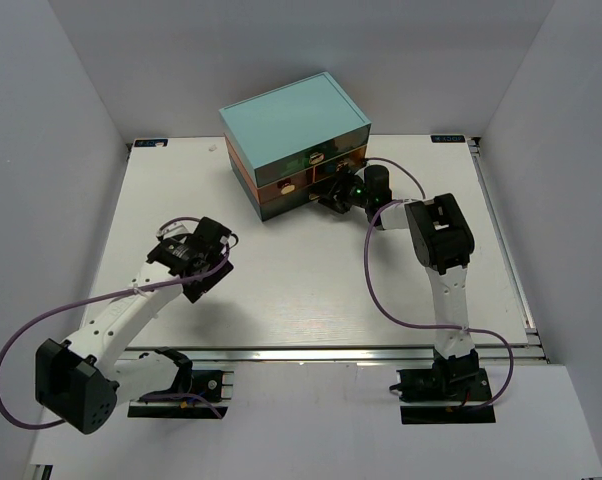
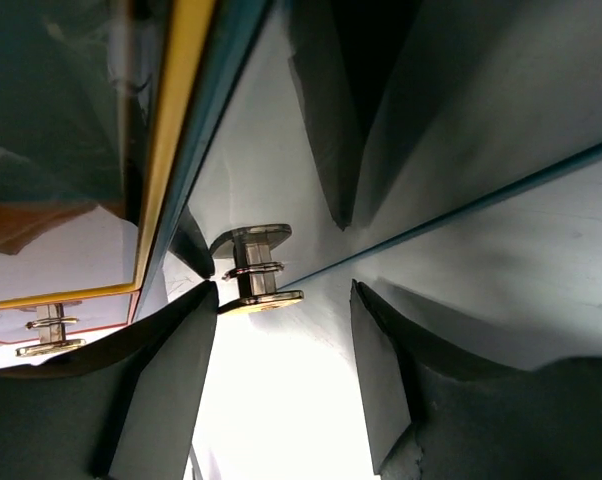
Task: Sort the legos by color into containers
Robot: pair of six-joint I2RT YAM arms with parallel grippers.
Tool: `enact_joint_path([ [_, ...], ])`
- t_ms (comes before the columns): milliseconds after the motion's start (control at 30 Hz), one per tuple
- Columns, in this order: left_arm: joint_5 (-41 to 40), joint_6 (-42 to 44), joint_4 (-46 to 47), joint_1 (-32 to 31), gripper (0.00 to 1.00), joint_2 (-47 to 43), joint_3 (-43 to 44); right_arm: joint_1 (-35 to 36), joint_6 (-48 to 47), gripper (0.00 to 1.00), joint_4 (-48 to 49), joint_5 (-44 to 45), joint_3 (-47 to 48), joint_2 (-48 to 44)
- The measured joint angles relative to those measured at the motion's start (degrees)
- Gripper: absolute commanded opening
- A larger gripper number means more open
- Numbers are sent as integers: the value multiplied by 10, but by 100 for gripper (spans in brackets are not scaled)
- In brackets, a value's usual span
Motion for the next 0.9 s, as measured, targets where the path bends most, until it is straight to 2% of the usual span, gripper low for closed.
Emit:
enact_joint_path([
  [100, 0, 4, -1, 0, 77, 9, 13, -1, 7, 49, 11, -5, 0, 3],
  [367, 2, 7, -2, 0, 77, 20, 25, -5, 31, 34, 52, -22, 0, 14],
  [733, 3, 1, -3, 0, 77, 3, 25, -6, 33, 29, 78, -28, -10, 17],
  [900, 3, -4, -3, 0, 77, -15, 17, -8, 33, 28, 150, -27, -68, 5],
])
